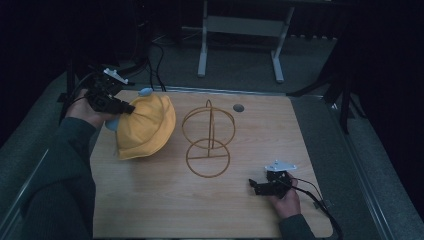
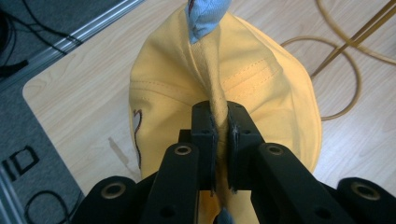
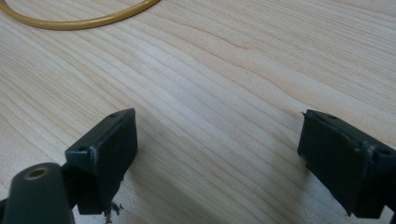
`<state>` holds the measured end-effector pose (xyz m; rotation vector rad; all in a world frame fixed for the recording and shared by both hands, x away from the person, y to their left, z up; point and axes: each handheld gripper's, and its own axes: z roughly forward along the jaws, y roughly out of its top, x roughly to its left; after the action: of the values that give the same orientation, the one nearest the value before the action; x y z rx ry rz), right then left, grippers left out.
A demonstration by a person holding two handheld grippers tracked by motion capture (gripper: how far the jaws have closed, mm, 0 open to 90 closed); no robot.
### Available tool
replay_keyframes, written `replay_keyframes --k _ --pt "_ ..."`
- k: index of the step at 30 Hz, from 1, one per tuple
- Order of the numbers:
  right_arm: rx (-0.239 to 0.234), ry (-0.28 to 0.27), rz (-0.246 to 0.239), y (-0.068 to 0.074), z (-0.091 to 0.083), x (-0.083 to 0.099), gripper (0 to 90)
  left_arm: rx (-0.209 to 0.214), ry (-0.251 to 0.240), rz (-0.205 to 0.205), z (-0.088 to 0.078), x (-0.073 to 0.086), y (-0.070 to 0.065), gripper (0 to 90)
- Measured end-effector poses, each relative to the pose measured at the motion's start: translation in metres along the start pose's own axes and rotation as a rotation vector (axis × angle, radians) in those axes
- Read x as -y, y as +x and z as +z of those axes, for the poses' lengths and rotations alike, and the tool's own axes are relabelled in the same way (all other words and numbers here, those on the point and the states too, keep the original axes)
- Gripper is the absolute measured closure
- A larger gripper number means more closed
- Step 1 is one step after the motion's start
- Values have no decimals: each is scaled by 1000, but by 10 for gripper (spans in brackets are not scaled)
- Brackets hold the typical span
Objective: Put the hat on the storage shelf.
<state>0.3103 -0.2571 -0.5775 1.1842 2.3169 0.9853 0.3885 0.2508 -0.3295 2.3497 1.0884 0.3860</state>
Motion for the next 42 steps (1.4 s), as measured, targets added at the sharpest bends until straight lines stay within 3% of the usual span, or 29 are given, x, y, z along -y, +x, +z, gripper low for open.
replay_keyframes --k 9,32,42 --pt "0 0 -1 0 0 0 117 16 -39 0 -10 -2 0 836" --pt "0 0 -2 0 0 0 117 21 -80 19 -22 -8 -1 837" --pt "0 0 -1 0 0 0 117 46 -122 18 -28 -8 -2 837"
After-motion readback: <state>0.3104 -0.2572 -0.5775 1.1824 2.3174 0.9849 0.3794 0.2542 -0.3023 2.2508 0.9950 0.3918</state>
